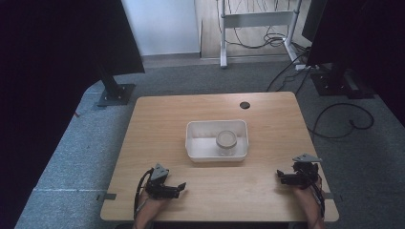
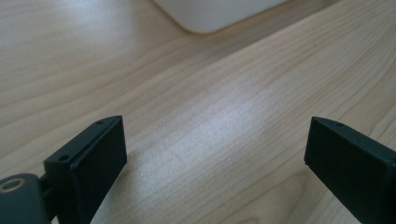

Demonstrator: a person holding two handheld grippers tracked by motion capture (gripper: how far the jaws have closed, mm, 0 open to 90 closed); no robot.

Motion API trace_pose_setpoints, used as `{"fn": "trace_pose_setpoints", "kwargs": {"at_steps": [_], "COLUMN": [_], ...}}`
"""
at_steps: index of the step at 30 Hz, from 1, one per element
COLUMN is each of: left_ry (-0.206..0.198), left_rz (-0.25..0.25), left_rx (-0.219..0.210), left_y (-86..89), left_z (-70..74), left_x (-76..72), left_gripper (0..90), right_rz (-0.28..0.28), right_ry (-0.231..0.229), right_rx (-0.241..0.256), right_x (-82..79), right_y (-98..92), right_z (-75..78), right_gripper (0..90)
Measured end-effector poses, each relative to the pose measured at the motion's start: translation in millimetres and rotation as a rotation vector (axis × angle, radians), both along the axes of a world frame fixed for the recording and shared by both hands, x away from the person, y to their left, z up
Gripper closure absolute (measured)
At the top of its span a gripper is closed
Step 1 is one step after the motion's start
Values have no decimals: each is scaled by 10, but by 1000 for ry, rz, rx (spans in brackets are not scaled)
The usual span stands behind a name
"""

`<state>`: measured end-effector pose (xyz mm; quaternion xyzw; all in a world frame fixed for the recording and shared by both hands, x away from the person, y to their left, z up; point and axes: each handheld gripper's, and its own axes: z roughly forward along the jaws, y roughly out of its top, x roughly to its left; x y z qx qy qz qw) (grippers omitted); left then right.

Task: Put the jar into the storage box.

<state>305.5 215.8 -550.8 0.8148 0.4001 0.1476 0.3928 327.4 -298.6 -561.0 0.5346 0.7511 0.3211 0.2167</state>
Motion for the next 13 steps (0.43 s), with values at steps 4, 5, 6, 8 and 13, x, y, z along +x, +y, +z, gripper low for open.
{"fn": "trace_pose_setpoints", "kwargs": {"at_steps": [4, 5, 6, 8, 13], "left_ry": [14, 18, 21, 28, 27], "left_rz": [3, 0, -1, -7, -9], "left_rx": [7, 12, 16, 28, 34], "left_y": [-13, -15, -20, -29, -32], "left_z": [-10, -13, -16, -21, -22], "left_x": [4, 6, 8, 13, 13], "left_gripper": [56, 55, 56, 56, 55], "right_rz": [-1, -1, -1, -1, -1], "right_ry": [1, 1, 1, 1, 1], "right_rx": [0, 1, 1, 1, 1], "right_x": [-2, -3, -3, -4, -4], "right_y": [2, 3, 3, 4, 4], "right_z": [0, 0, 0, 0, 0], "right_gripper": [6, 6, 6, 6, 6]}}
